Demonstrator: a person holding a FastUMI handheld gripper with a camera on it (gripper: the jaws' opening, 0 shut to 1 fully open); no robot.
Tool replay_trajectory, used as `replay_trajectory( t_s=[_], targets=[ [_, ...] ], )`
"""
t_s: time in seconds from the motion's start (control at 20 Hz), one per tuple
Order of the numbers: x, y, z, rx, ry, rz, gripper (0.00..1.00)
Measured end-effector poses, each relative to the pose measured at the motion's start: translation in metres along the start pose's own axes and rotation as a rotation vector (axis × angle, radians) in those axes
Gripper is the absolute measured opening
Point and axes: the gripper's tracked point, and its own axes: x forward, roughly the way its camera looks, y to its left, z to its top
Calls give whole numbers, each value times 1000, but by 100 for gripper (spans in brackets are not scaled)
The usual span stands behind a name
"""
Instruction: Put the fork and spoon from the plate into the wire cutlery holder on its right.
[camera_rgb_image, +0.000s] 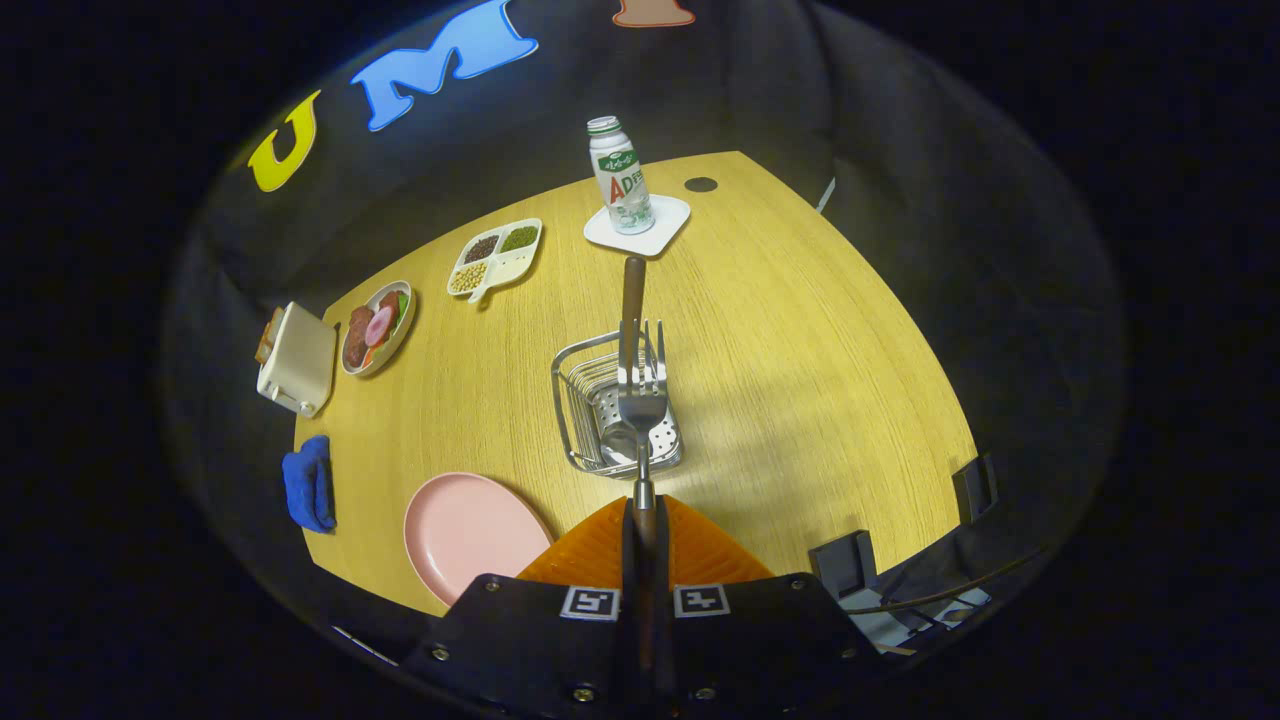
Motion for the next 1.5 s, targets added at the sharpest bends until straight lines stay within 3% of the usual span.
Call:
replay_trajectory(
  t_s=[0.4, 1.05, 1.35, 1.4, 1.5],
  targets=[
    [19, 13, -17, -113, 141, 6, 6],
    [34, 14, -12, -117, 224, 8, 6],
    [31, 20, 1, -37, 187, 49, 16],
    [31, 18, 0, -31, 183, 44, 36],
    [29, 18, 3, -24, 178, 54, 42]
  ],
)
